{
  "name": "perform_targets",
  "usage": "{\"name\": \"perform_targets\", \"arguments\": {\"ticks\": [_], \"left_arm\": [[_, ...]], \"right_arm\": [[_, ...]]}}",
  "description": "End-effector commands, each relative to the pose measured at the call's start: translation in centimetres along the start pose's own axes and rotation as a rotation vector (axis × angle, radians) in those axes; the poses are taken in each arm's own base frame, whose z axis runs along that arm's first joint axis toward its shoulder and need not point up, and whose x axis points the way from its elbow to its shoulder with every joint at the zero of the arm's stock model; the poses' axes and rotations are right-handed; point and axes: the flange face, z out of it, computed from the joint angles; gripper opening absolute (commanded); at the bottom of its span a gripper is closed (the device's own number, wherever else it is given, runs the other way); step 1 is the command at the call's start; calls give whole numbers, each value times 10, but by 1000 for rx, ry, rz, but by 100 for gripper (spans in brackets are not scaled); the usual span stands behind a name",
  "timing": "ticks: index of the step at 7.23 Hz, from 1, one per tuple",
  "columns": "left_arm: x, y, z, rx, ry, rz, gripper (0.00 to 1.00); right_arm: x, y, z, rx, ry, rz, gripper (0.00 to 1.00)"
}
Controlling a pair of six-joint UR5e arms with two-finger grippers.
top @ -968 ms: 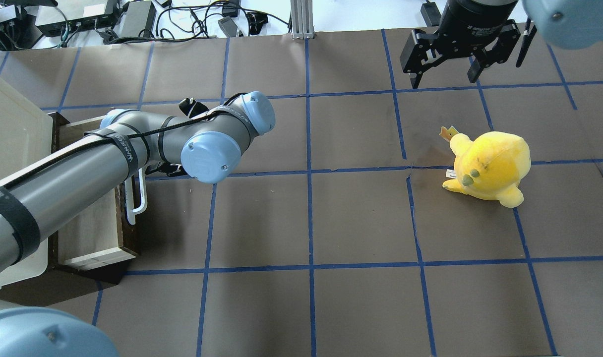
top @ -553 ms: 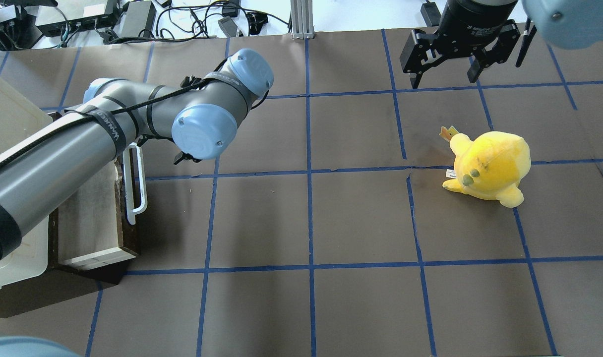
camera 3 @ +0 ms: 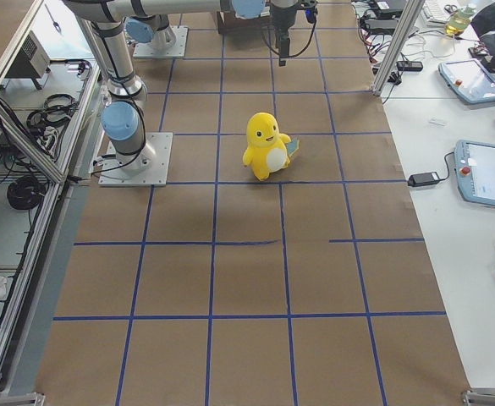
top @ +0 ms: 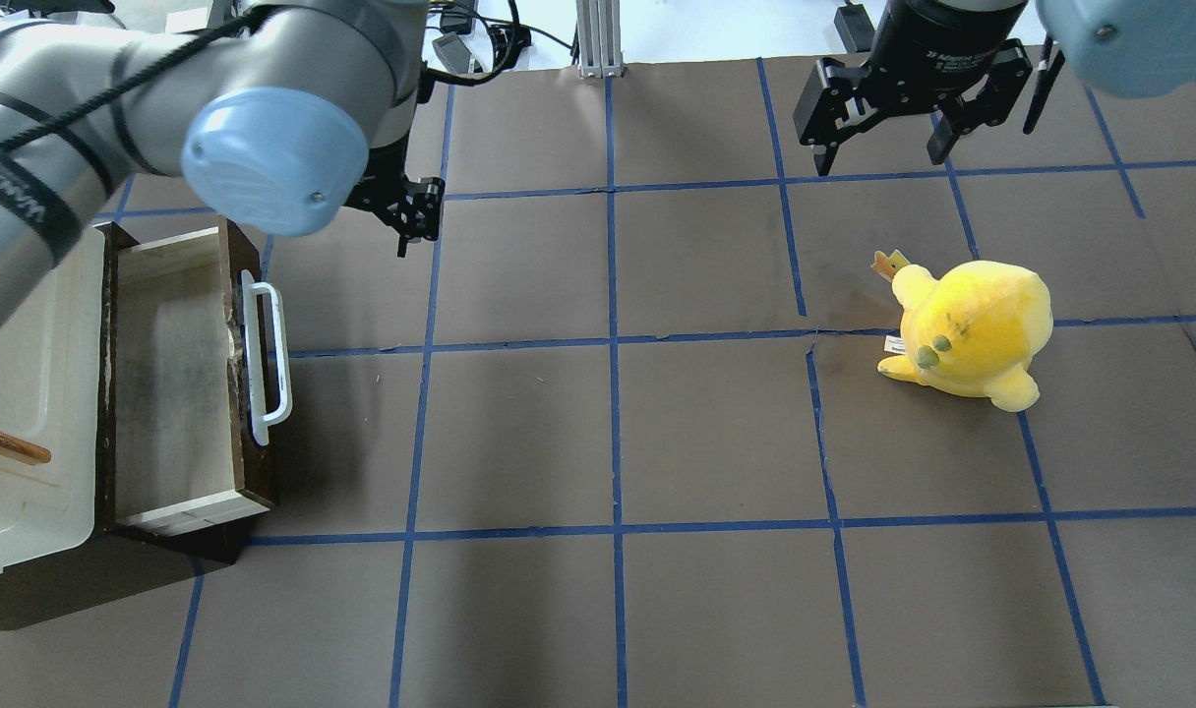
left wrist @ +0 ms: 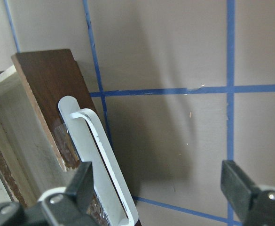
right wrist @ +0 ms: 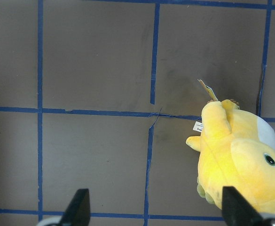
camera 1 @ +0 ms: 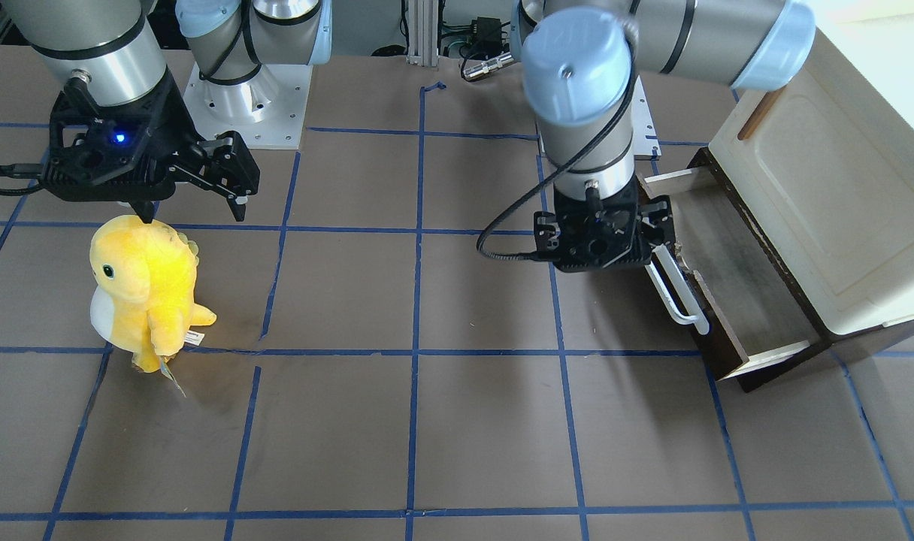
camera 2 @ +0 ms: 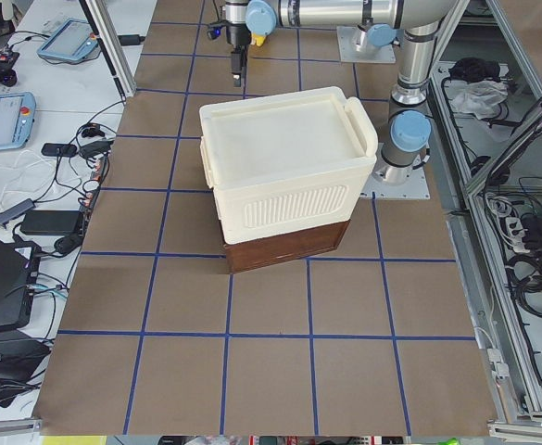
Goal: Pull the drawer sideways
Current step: 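Open the left gripper and lift it off the handle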
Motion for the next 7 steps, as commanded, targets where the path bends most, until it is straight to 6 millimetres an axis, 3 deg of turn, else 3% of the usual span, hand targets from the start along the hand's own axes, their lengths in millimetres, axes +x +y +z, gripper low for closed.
{"name": "perform_targets", "arguments": {"ticks": [1,3,4,5,7], "left_arm": [[-46,19,-29,31,216,-32,95],[-61,49,-60,51,222,-13,96],[-73,52,-62,60,222,-19,96],[-84,50,-49,38,225,-36,96],[-88,46,-42,48,222,-35,96]], "right_arm": [[0,0,0,0,0,0,100],[0,0,0,0,0,0,100],[0,0,0,0,0,0,100],[0,-1,1,-2,0,0,100],[0,0,0,0,0,0,100]]}}
